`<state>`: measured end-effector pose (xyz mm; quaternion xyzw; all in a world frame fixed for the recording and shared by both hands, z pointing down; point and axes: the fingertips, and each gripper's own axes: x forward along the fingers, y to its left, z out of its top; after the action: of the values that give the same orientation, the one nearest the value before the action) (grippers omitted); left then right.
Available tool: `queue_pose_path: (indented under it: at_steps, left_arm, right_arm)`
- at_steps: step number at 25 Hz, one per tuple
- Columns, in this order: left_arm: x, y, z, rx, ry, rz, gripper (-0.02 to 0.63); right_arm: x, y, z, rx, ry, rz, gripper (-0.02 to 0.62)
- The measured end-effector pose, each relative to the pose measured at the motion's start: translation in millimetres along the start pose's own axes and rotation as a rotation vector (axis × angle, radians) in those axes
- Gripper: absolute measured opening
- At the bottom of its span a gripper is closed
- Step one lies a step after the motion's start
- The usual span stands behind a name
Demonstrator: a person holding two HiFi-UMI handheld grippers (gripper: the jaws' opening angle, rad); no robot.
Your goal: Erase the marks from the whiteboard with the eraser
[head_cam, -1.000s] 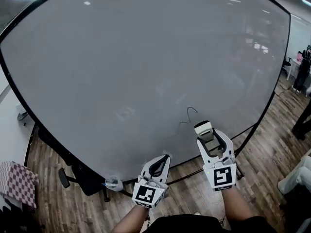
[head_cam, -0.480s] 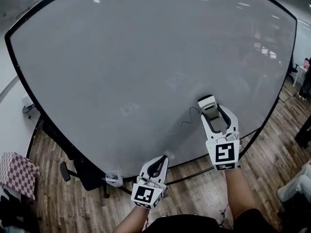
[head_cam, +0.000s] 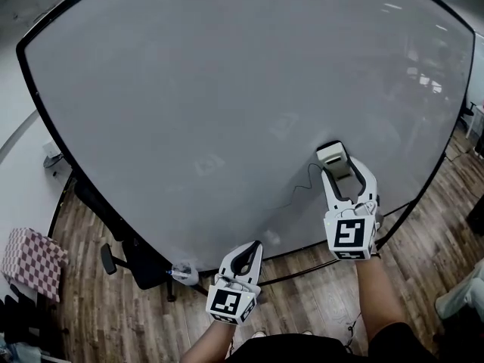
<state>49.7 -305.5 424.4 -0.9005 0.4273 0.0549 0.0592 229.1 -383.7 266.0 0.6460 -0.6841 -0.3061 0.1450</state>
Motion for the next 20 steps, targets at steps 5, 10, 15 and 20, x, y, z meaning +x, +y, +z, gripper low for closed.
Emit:
queue_pose_path:
  at_steps: [5, 10, 15, 20]
  left_arm:
    - [-1, 3, -5, -0.01, 0.014, 0.009, 0.018]
    - [-1, 3, -6, -0.024, 0.014, 0.01, 0.018]
    - [-2, 3, -11, -0.029, 0.019, 0.008, 0.018]
    - [-4, 4, -8, -0.024, 0.017, 0.017, 0.018]
  right_arm:
    - [1, 6, -2, -0.044, 0.008, -0.014, 0.244]
    - [0, 12, 0, -0.067, 0.025, -0.018, 0.242]
    - [-1, 28, 0, -0.09, 0.031, -0.008, 0.242]
    - [-2, 43, -2, -0.134, 0.04, 0.013, 0.242]
